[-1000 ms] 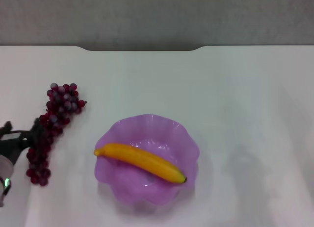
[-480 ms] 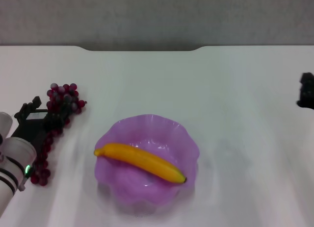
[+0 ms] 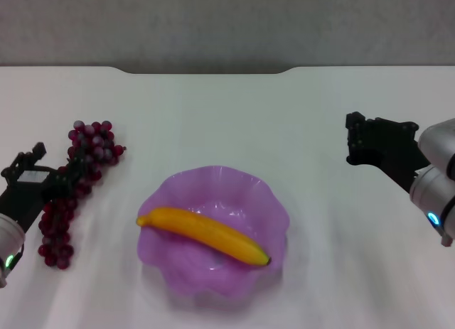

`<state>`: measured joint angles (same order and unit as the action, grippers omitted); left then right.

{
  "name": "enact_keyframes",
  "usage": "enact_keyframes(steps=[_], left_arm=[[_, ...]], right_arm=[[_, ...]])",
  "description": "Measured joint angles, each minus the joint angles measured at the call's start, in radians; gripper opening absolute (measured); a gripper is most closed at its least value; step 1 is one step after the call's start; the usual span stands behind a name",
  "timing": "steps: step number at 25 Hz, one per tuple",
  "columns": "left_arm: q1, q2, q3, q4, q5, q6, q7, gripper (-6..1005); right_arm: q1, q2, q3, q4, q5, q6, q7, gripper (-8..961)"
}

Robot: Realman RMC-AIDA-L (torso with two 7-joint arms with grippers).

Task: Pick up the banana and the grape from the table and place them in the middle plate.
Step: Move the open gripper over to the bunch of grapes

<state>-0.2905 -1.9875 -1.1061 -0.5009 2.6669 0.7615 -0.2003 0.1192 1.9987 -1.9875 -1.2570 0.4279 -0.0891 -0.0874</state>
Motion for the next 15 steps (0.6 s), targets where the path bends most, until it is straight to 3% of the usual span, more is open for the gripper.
enact_keyframes(steps=[5, 9, 15], left_arm=[[-0.024, 0.009, -0.001, 0.043, 0.097, -0.004, -0.102, 750], [-0.087, 0.009, 0.005, 0.104, 0.193, -0.041, -0.196, 739], [-0.156, -0.009, -0.008, 0.224, 0.203, -0.038, -0.213, 729]], right_arm=[[-0.005, 0.0, -0.01, -0.025, 0.0, 0.002, 0.0, 22], [-0.006, 0.0, -0.015, -0.032, 0.0, 0.007, 0.0, 22], [0.004, 0.0, -0.04, -0.043, 0.0, 0.009, -0.013, 22]])
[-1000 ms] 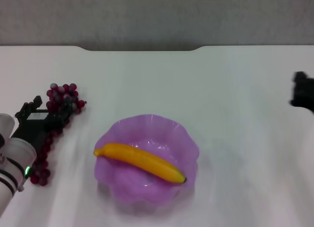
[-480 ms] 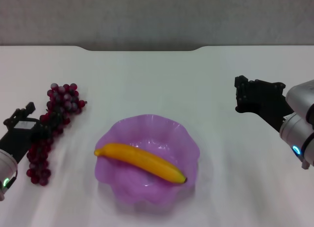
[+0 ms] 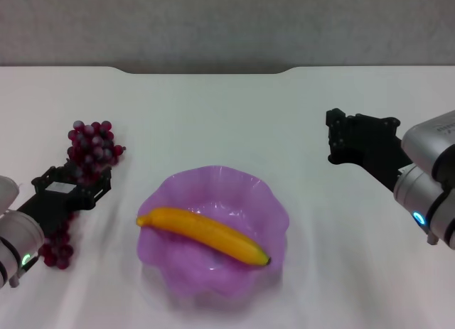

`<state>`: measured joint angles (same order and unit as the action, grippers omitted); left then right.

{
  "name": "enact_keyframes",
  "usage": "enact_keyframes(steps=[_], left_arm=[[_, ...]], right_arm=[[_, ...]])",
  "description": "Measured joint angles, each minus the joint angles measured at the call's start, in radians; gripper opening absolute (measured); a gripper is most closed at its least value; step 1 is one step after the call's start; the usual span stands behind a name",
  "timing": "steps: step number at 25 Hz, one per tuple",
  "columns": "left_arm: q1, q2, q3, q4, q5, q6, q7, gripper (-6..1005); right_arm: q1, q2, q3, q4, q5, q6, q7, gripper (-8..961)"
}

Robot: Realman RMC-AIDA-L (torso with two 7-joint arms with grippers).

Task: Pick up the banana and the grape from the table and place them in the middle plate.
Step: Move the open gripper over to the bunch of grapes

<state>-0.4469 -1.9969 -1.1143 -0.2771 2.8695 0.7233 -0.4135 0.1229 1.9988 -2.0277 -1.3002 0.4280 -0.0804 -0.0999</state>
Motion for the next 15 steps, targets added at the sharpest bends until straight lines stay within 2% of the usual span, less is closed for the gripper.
enact_keyframes(steps=[7, 15], left_arm=[[-0.035, -0.017, -0.094, 0.077, 0.001, -0.011, 0.055, 716], [-0.048, -0.029, -0.096, 0.094, 0.002, -0.052, 0.103, 701]], right_arm=[[0.002, 0.0, -0.018, -0.014, 0.0, 0.001, -0.01, 22], [0.003, 0.0, -0.021, -0.025, 0.0, 0.001, -0.011, 22]])
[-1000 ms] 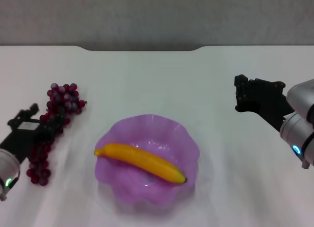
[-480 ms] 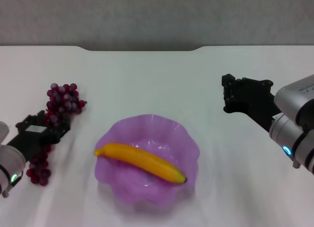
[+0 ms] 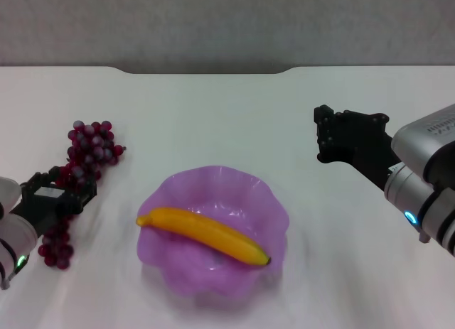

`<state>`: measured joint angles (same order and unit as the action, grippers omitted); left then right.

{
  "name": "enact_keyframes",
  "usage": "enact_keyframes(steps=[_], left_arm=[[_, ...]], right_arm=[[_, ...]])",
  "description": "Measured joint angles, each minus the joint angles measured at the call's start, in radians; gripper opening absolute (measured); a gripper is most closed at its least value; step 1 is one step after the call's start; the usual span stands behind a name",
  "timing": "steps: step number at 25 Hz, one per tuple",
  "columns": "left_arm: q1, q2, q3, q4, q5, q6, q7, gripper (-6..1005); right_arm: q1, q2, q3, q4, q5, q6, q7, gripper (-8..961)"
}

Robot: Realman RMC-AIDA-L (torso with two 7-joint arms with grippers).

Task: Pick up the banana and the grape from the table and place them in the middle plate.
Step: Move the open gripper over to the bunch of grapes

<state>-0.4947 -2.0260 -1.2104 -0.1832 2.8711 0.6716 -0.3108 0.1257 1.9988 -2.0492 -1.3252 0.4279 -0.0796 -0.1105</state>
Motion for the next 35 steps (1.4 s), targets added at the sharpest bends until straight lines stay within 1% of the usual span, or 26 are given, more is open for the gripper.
enact_keyframes(steps=[8, 16, 22, 30, 33, 35], left_arm=[[0.001, -0.007, 0.0, 0.001, 0.001, -0.074, 0.064, 686], [0.004, -0.008, -0.001, 0.001, 0.001, -0.096, 0.081, 671], [0.004, -0.014, -0.001, 0.001, 0.0, -0.14, 0.103, 659], [0.006, -0.016, -0.002, 0.001, 0.0, -0.145, 0.105, 644], [0.005, -0.016, -0.023, 0.001, 0.0, -0.146, 0.106, 639], [0.006, -0.016, -0.056, 0.001, 0.0, -0.147, 0.107, 635]], right_arm=[[0.003, 0.0, -0.011, -0.012, 0.0, 0.0, 0.0, 22], [0.003, 0.0, -0.012, -0.012, 0.0, 0.0, 0.0, 22], [0.009, 0.0, -0.013, -0.009, 0.0, 0.0, 0.0, 23], [0.011, 0.0, -0.016, -0.005, 0.0, -0.003, 0.0, 23], [0.011, 0.0, -0.016, -0.004, 0.0, -0.005, 0.0, 23], [0.011, 0.0, -0.016, -0.003, 0.0, -0.006, 0.0, 23]])
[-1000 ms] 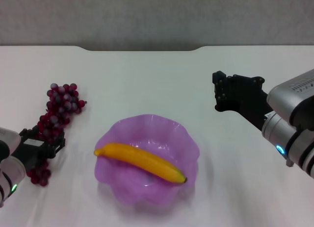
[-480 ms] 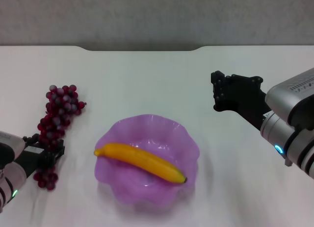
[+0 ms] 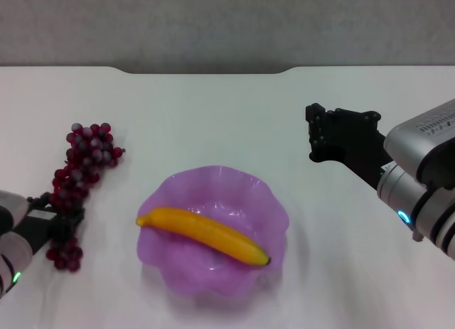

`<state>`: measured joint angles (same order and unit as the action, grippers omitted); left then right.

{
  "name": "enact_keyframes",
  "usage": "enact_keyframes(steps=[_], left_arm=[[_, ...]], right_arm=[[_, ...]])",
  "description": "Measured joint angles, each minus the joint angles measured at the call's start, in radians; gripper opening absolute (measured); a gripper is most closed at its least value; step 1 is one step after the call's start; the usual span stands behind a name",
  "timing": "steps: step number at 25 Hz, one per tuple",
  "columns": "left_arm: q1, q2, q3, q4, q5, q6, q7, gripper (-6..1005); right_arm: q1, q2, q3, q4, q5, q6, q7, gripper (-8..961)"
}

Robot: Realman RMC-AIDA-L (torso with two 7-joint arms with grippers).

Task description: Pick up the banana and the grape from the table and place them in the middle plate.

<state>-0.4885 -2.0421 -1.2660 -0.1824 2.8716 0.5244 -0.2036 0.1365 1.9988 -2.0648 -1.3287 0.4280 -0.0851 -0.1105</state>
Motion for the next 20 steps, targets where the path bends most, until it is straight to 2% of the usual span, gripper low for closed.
enact_keyframes(steps=[1, 7, 10, 16, 20], left_arm=[[0.002, 0.0, -0.024, 0.0, 0.0, 0.0, 0.001, 633], [0.003, 0.0, -0.043, 0.009, 0.0, 0.0, 0.001, 622], [0.002, 0.0, -0.043, 0.01, 0.0, 0.0, 0.001, 462], [0.0, 0.001, -0.049, 0.012, 0.0, -0.007, -0.001, 415], [-0.003, 0.002, -0.104, 0.012, 0.0, -0.029, 0.0, 408]], right_arm=[[0.0, 0.0, 0.0, 0.0, 0.0, 0.0, 0.0, 23], [0.0, 0.0, 0.0, 0.002, 0.002, -0.002, 0.0, 23], [0.0, 0.0, 0.0, 0.004, 0.002, -0.003, 0.0, 23], [0.0, 0.0, 0.0, 0.012, 0.003, -0.004, 0.0, 23], [0.0, 0.0, 0.002, 0.015, 0.002, -0.004, 0.0, 23]])
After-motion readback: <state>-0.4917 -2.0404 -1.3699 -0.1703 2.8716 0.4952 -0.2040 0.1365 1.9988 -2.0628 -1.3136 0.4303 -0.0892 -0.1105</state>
